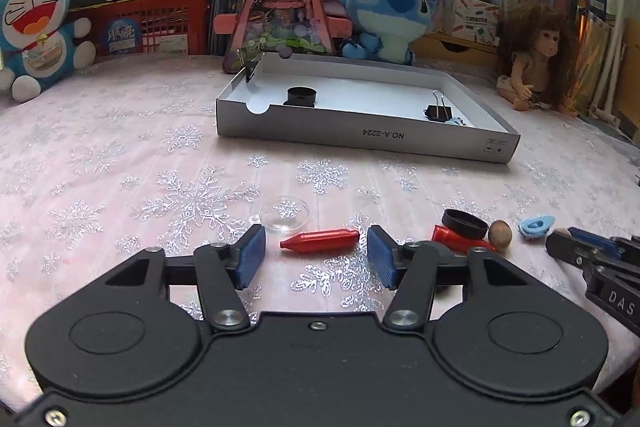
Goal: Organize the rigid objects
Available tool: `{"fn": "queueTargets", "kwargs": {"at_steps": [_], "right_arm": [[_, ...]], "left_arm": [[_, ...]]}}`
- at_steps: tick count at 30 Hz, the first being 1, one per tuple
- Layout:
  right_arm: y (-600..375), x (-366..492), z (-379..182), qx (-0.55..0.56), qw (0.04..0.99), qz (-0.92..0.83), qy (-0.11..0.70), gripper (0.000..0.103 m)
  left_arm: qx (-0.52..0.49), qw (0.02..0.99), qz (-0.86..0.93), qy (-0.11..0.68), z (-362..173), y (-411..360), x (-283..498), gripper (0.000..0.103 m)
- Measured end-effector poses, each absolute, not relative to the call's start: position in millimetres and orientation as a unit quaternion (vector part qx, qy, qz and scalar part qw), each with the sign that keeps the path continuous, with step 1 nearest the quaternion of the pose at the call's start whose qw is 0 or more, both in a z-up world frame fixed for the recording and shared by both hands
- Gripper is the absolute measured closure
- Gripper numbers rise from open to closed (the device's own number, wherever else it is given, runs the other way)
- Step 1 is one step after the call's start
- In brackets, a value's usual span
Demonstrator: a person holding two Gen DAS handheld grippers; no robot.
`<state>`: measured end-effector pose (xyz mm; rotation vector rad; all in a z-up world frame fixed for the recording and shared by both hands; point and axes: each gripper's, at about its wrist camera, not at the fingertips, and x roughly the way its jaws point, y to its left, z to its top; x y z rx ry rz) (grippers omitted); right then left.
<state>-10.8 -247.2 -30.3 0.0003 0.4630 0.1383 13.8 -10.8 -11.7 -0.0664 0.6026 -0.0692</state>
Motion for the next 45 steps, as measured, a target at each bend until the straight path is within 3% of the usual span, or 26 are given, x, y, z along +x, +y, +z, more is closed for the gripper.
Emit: {"fn": "queueTargets", "kwargs": {"at_steps": [2, 5, 12, 15, 27, 45], "right_arm": [[-246, -11, -31, -0.004, 0.971, 0.067, 0.229, 0.075], [-245, -11, -31, -0.006, 0.971, 0.066, 0.228, 0.075], [-244, -11, -31, -0.008, 0.972, 0.063, 0.228, 0.075], [-244, -12, -31, -0.008, 0.972, 0.065, 0.227, 0.081], [-250, -8, -14, -0.003, 0.976, 0.063, 0.21, 0.081], [-267, 73, 38, 0.044, 0.971, 0.069, 0.223, 0.081]], "left_arm": [[-0.034, 0.954, -0.031, 0.296, -12, -12, 16, 0.05], [-0.034, 0.955, -0.032, 0.293, -13, -14, 18, 0.061], [-0.032, 0.957, -0.038, 0.285, -13, -16, 16, 0.062], [-0.027, 0.959, -0.039, 0.28, -12, -16, 12, 0.062], [-0.007, 0.965, -0.053, 0.257, 9, -13, 7, 0.062], [-0.053, 0.958, -0.064, 0.273, 70, 21, 112, 0.062]]}}
